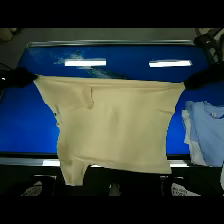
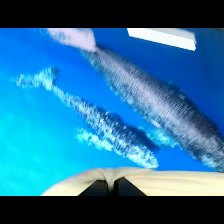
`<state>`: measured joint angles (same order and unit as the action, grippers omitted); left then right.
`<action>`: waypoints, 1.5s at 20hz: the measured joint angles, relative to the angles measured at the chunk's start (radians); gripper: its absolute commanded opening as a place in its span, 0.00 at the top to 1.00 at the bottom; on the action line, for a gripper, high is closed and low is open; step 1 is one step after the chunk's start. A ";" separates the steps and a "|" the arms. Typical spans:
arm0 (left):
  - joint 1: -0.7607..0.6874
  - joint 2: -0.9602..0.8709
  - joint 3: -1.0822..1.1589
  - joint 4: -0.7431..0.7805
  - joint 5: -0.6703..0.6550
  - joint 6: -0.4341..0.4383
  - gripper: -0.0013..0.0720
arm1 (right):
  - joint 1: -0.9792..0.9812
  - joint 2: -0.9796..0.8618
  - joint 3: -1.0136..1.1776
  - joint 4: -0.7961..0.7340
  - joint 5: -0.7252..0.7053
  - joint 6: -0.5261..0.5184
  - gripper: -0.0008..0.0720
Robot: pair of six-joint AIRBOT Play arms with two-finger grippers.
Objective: Fold the shirts.
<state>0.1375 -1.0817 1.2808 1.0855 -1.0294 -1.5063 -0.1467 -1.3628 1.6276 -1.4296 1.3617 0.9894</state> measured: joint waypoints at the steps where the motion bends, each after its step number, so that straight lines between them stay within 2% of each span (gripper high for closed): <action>1: -0.017 -0.047 -0.058 0.003 0.061 0.008 0.94 | 0.000 -0.063 -0.013 0.024 -0.043 0.004 0.97; 4: -0.058 -0.195 -0.134 -0.010 0.225 0.023 0.94 | 0.000 -0.198 -0.031 0.107 -0.201 0.006 0.97; 8: -0.079 -0.358 -0.072 -0.039 0.389 0.030 0.94 | 0.000 -0.290 -0.040 0.190 -0.453 0.008 0.97; 12: -0.085 -0.491 0.101 -0.055 0.449 0.033 0.94 | 0.000 -0.319 -0.042 0.217 -0.683 0.014 0.97; 14: -0.089 -0.530 0.157 -0.055 0.454 0.033 0.94 | 0.000 -0.330 -0.042 0.222 -0.709 0.015 0.97; 16: -0.092 -0.551 0.189 -0.054 0.418 0.033 0.94 | 0.000 -0.339 -0.043 0.218 -0.662 0.006 0.97; 18: -0.091 -0.556 0.205 -0.037 0.324 0.044 0.94 | 0.000 -0.340 -0.043 0.208 -0.575 -0.014 0.97; 23: -0.092 -0.561 0.179 0.053 -0.019 0.051 0.94 | -0.001 -0.358 -0.043 0.131 -0.249 -0.032 0.97; 26: -0.097 -0.561 0.146 0.077 -0.172 0.048 0.94 | -0.001 -0.378 -0.047 0.096 -0.092 -0.040 0.97; 30: -0.099 -0.566 0.114 0.104 -0.259 0.024 0.94 | -0.001 -0.407 -0.050 0.068 0.002 -0.041 0.97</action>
<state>0.0387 -1.6474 1.3945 1.1892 -1.2881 -1.4822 -0.1474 -1.7702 1.5780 -1.3621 1.3636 0.9485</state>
